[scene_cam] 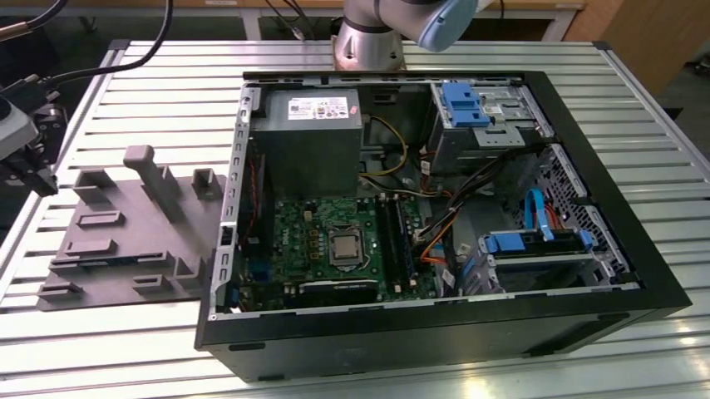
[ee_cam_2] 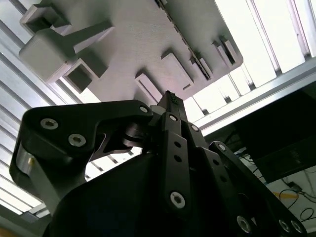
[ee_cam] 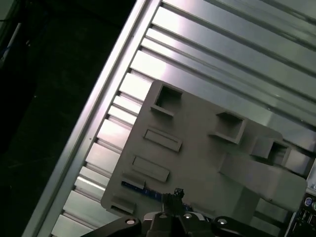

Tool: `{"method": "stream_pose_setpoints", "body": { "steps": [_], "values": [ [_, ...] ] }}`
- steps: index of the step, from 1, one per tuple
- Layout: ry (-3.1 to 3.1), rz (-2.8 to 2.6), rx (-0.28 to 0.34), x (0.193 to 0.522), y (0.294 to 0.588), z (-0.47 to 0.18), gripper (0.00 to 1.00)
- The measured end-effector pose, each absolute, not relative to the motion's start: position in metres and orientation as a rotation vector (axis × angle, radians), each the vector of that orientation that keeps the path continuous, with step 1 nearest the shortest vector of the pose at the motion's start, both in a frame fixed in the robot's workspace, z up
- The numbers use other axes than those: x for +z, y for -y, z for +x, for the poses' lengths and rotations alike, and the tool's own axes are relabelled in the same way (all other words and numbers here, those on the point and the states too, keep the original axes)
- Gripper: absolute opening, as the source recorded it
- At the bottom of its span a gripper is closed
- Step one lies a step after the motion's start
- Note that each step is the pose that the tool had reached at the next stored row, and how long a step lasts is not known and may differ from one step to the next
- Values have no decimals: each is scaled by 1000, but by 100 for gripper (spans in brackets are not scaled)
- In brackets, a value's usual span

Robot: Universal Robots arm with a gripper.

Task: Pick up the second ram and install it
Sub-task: 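Pick up the second ram and move it above second insertion slot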

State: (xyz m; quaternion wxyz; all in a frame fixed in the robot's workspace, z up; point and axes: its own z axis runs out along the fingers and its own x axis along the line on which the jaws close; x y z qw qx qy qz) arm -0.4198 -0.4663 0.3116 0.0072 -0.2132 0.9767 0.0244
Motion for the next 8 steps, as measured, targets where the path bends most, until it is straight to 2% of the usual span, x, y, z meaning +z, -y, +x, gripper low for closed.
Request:
{"method": "stream_pose_setpoints", "body": {
  "steps": [8],
  "values": [
    [-3016, -834, 77, 311, 466, -420, 11]
  ]
}}
